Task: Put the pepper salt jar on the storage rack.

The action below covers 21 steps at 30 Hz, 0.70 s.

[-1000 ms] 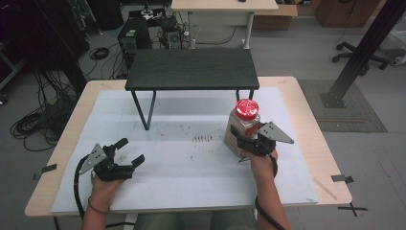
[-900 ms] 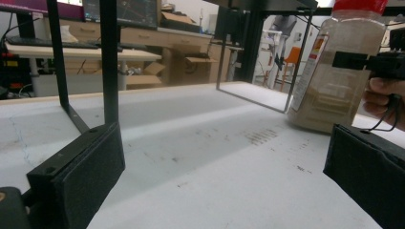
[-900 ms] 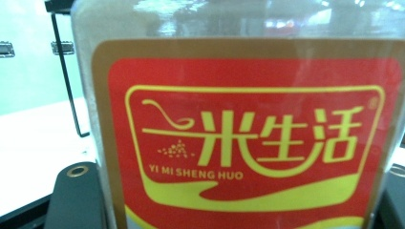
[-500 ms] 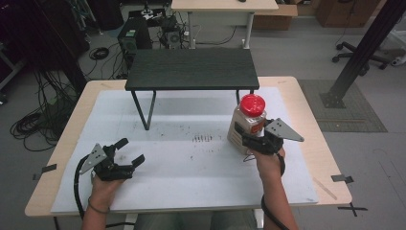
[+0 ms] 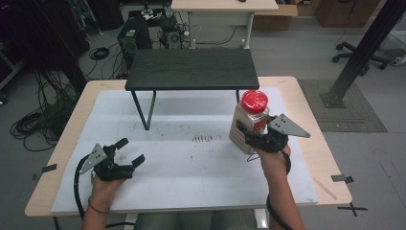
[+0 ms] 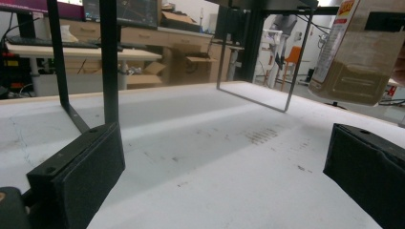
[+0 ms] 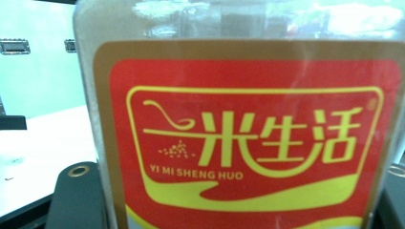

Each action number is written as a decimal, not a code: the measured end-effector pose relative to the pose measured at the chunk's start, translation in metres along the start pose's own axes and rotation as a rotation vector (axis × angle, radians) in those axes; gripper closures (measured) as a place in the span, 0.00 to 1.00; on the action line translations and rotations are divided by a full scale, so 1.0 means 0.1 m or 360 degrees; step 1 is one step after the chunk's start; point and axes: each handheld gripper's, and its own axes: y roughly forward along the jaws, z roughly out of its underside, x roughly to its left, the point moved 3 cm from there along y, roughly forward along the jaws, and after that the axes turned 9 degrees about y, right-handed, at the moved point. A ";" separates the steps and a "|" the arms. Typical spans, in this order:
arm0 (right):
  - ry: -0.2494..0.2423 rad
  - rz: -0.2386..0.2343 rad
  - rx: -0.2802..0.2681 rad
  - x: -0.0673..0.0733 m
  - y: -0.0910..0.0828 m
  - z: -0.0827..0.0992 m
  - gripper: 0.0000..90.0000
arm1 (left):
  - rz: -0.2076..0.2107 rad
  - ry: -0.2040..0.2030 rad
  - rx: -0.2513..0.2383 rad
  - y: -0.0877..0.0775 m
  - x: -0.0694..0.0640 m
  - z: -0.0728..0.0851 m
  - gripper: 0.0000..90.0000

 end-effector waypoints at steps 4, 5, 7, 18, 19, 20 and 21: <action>-0.0012 -0.0013 0.0009 0.03 -0.01 -0.10 0.31 | 0.0000 0.0000 0.0000 0.00 0.00 0.00 0.00; -0.0010 -0.0017 0.0009 0.04 -0.02 -0.12 0.31 | -0.0001 0.0000 0.0000 0.00 0.00 0.00 0.00; -0.0006 -0.0025 0.0007 0.06 -0.04 -0.18 0.31 | 0.0000 -0.0001 0.0000 0.00 0.00 0.00 0.00; -0.0005 -0.0097 -0.0032 0.15 -0.11 -0.56 0.31 | -0.0012 0.0002 0.0006 0.00 0.00 0.00 0.00; -0.0015 -0.0100 -0.0032 0.16 -0.11 -0.59 0.30 | -0.0011 0.0000 0.0006 0.00 0.00 0.00 0.00; -0.0031 -0.0103 -0.0025 0.17 -0.10 -0.64 0.30 | -0.0012 0.0001 0.0006 0.00 0.00 0.00 0.00; -0.0038 -0.0103 -0.0020 0.18 -0.10 -0.66 0.30 | -0.0012 0.0001 0.0006 0.00 0.00 0.00 0.00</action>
